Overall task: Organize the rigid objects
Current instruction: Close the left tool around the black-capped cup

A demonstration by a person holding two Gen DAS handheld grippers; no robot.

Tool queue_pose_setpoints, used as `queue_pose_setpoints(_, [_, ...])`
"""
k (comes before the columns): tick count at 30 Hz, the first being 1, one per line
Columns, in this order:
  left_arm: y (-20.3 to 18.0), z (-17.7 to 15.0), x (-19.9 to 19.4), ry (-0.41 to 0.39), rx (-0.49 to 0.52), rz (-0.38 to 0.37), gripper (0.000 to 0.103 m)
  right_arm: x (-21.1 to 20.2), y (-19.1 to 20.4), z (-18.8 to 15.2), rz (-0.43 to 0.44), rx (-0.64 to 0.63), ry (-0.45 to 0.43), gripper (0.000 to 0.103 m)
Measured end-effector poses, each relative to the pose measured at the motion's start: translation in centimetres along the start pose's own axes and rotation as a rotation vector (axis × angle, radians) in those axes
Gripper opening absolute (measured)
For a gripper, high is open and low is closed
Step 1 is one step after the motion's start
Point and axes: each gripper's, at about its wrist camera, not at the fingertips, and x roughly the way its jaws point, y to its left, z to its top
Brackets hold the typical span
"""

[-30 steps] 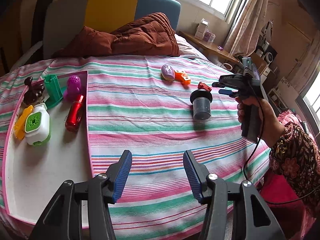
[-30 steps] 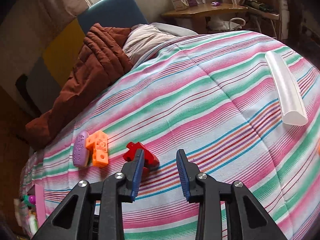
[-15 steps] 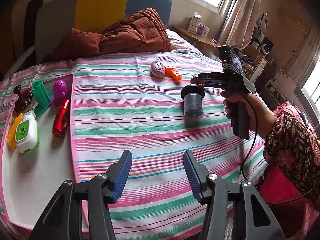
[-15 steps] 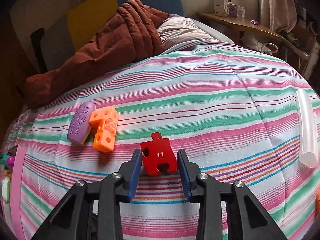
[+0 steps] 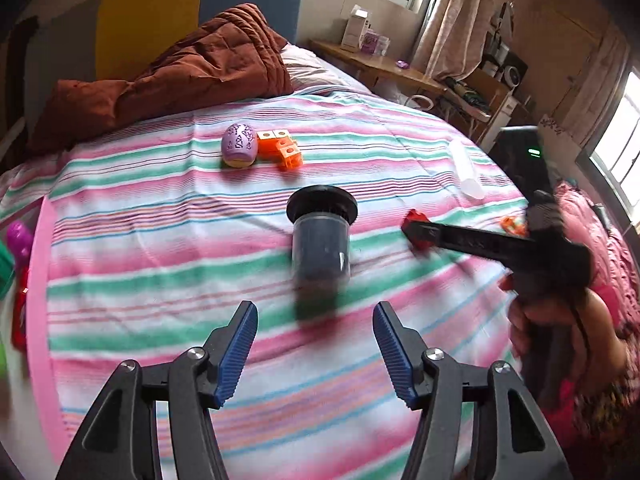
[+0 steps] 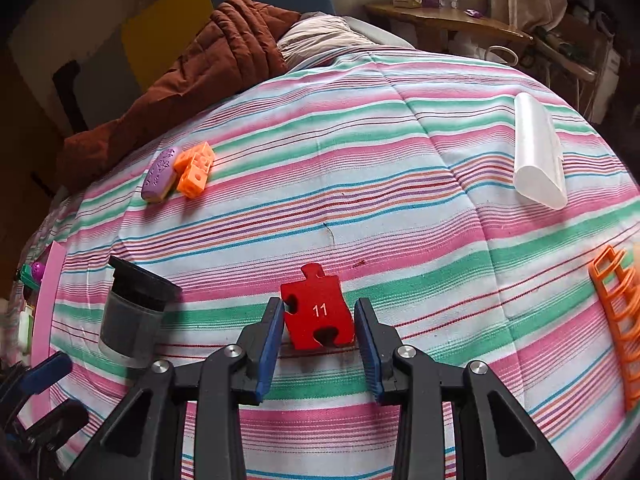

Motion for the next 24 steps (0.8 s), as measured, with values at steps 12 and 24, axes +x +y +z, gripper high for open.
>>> queue_pose_setpoints(12, [-1.2, 2.0, 3.3, 0.015, 0.074, -0.003, 0.043, 0.2, -0.7, 0.3, 0.047, 0.042, 0.002, 0.037])
queue_pose_setpoints(24, [-1.3, 4.3, 1.5, 0.003, 0.066, 0.013, 0.043, 0.3, -0.9, 0.4, 0.057, 0.062, 0.010, 0.037])
